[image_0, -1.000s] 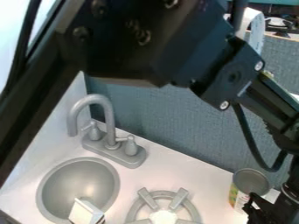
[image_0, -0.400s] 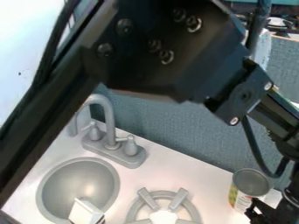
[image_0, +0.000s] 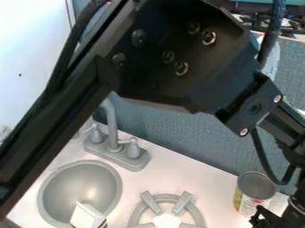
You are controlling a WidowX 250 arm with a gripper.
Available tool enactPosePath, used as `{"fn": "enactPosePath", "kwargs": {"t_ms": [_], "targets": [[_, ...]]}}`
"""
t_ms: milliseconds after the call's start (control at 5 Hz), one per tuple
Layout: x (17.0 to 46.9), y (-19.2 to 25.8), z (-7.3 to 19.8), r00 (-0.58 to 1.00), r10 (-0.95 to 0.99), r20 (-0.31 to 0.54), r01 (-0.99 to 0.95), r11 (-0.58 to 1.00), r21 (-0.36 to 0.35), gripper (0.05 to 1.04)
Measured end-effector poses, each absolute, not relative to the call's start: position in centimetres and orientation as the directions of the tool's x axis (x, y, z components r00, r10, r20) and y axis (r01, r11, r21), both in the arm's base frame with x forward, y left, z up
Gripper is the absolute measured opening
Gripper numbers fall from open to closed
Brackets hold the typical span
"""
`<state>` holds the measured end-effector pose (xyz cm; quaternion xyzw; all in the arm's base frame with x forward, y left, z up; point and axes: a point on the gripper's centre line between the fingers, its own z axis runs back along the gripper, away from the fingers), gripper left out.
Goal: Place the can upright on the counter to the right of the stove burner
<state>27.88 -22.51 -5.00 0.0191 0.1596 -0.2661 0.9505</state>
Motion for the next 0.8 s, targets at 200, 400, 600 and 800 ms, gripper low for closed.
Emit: {"fn": "enactPosePath", "kwargs": {"t_ms": [200, 400, 600, 800], "targets": [[27.6, -22.2, -5.3, 0.818, -0.478, -0.319, 0.493, 0.869, -0.039, 1.007], [26.5, -21.4, -4.4, 0.839, -0.442, -0.317, 0.459, 0.888, -0.022, 1.001], [24.2, -19.6, -1.0, 0.886, -0.351, -0.302, 0.373, 0.927, 0.019, 1.001], [19.6, -17.3, 0.8, 0.911, -0.267, -0.314, 0.297, 0.953, 0.051, 1.001]]}}
